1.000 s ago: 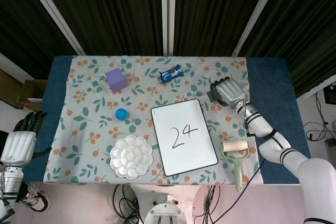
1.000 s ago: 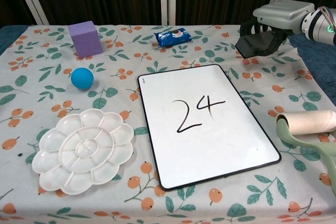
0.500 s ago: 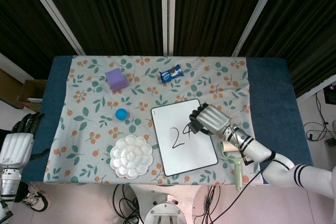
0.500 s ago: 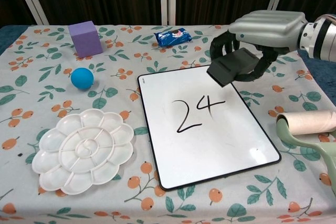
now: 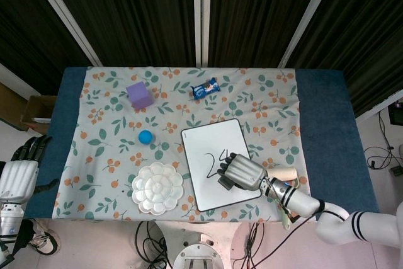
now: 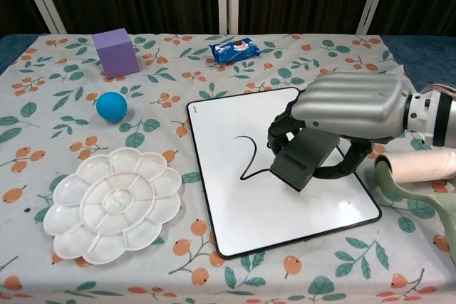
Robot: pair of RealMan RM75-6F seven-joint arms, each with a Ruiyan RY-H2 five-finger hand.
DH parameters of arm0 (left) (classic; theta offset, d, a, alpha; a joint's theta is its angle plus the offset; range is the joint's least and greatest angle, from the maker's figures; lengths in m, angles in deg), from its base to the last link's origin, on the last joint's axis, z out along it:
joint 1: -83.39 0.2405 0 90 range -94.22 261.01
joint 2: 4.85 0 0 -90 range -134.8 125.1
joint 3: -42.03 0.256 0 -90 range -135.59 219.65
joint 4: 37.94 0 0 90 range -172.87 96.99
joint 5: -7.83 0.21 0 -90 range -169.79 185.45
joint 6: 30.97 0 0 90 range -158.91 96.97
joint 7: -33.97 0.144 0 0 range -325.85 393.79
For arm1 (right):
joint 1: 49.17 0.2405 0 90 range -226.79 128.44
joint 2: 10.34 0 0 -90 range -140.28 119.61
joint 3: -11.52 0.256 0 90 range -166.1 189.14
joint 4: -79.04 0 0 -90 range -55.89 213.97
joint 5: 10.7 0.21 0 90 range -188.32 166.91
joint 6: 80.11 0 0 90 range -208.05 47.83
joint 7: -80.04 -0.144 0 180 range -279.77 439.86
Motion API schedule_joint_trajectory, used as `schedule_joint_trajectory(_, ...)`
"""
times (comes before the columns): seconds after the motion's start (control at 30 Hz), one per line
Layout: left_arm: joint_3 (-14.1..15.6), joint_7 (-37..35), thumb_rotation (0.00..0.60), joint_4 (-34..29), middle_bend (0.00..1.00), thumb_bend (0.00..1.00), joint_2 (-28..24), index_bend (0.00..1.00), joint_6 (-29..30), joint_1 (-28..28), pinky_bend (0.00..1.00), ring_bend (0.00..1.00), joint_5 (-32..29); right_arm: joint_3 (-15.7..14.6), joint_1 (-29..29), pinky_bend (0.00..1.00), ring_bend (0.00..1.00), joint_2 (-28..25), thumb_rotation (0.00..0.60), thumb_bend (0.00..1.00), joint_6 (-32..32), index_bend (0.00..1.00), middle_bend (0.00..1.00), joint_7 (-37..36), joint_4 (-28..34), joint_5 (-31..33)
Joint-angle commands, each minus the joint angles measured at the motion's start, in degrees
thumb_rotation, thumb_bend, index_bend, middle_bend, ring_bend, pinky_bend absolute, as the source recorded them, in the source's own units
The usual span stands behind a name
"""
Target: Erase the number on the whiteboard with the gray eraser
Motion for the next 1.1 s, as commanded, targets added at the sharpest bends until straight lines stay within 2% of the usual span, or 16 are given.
schedule_joint_trajectory(0.03,0.0,-0.1,0.600,0.0,0.08,0.00,-0.2,0.09,0.3,0.2,0.19,0.06,0.1,0.6,0.1,0.82,0.72,2.1,0.600,0.27,0.7,0.93,0.81,2.6,-1.2,0.5)
schedule_joint_trajectory(0.37,-0.2,-1.0,0.600,0.4,0.08,0.00,-0.8,0.09,0.6,0.5,0.19,0.06,-0.1,1.5,1.1,0.82,0.73,7.0,0.600,0.27,4.2,0.94,0.81,7.0,-3.6,2.7)
schedule_joint_trajectory(0.77,-0.2,-1.6,0.600,0.6,0.08,0.00,-1.0,0.09,0.6,0.7,0.19,0.06,-0.1,4.1,2.3,0.82,0.73,11.7,0.600,0.27,5.0,0.94,0.82,10.0,-6.2,5.0)
schedule_joint_trajectory(1.1,0.0,-2.1,0.600,0.9,0.08,0.00,-1.4,0.09,1.1,1.3,0.19,0.06,-0.1,10.5,6.1,0.82,0.73,18.4,0.600,0.28,8.5,0.94,0.81,11.0,-16.5,12.0)
